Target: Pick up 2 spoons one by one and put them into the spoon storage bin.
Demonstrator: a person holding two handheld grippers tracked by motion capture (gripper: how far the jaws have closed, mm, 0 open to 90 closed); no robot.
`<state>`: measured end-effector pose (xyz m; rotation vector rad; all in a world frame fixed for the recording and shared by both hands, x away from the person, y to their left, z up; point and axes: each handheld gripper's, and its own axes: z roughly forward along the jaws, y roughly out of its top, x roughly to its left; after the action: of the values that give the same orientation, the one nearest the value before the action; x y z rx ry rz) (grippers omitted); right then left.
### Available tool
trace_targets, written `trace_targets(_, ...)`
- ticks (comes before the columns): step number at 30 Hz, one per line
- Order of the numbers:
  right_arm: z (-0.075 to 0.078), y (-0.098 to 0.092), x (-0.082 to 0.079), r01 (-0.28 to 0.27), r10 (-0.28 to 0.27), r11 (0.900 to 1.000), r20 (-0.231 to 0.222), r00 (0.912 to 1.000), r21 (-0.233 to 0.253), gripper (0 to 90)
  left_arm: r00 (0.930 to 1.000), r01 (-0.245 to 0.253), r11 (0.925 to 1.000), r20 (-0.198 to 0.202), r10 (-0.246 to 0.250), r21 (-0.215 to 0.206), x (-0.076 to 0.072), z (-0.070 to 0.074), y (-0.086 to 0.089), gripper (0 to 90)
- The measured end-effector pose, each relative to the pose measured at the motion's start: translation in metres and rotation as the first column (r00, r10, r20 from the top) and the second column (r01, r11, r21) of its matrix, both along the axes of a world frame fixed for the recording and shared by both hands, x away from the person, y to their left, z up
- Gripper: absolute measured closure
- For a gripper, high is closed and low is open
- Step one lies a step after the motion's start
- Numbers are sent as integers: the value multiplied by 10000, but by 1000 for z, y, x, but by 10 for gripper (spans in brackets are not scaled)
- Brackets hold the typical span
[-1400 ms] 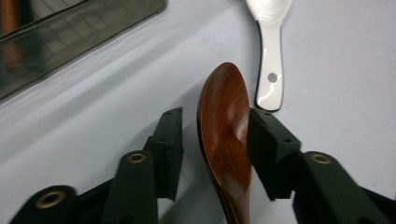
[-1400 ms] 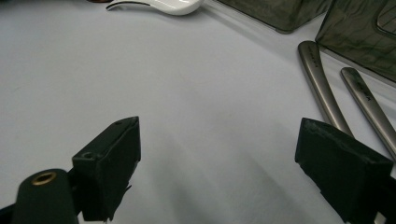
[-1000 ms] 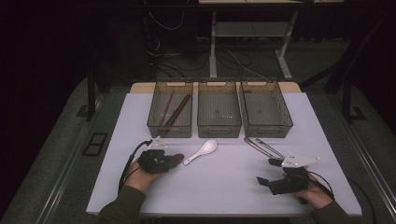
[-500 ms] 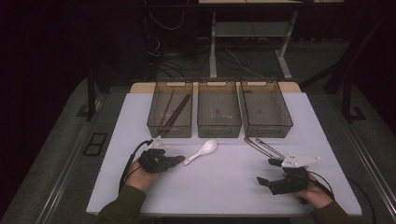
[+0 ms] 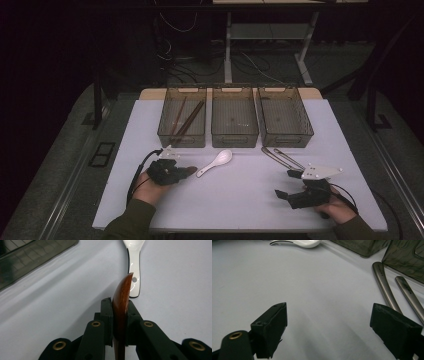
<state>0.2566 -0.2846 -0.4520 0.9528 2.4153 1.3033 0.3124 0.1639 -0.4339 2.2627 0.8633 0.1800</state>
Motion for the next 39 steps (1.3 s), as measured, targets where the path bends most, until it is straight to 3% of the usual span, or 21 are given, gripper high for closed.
trace_targets(6, 1, 1, -1, 53, -53, 10000, -2, 10000, 15, 142, 10000, -16, 10000, 84, 16, -80, -1, 4, 2, 803)
trace_targets(17, 0, 7, 0, 35, -35, 10000, 83, 10000, 22, 142, 9998, -35, 9970, 193, 50, -779, -3, 16, 2, 803)
trace_targets(22, 0, 6, 0, 61, -61, 10000, 80, 9999, -14, 142, 9998, -77, 9903, 181, 103, -1385, -3, 22, 1, 804)
trace_targets(33, 0, 6, 1, 18, -18, 10000, 37, 10000, -8, 142, 9986, -3, 9812, 527, 106, -1928, 3, 33, -6, 804)
trace_targets(36, -1, 6, 1, 5, -5, 10000, 44, 10000, -23, 141, 9983, 40, 9766, 573, 85, -2150, 5, 35, -9, 804)
trace_targets(39, -1, 6, 1, 19, -19, 10000, 45, 10000, -28, 142, 9984, 96, 9667, 567, 50, -2557, 7, 38, -11, 805)
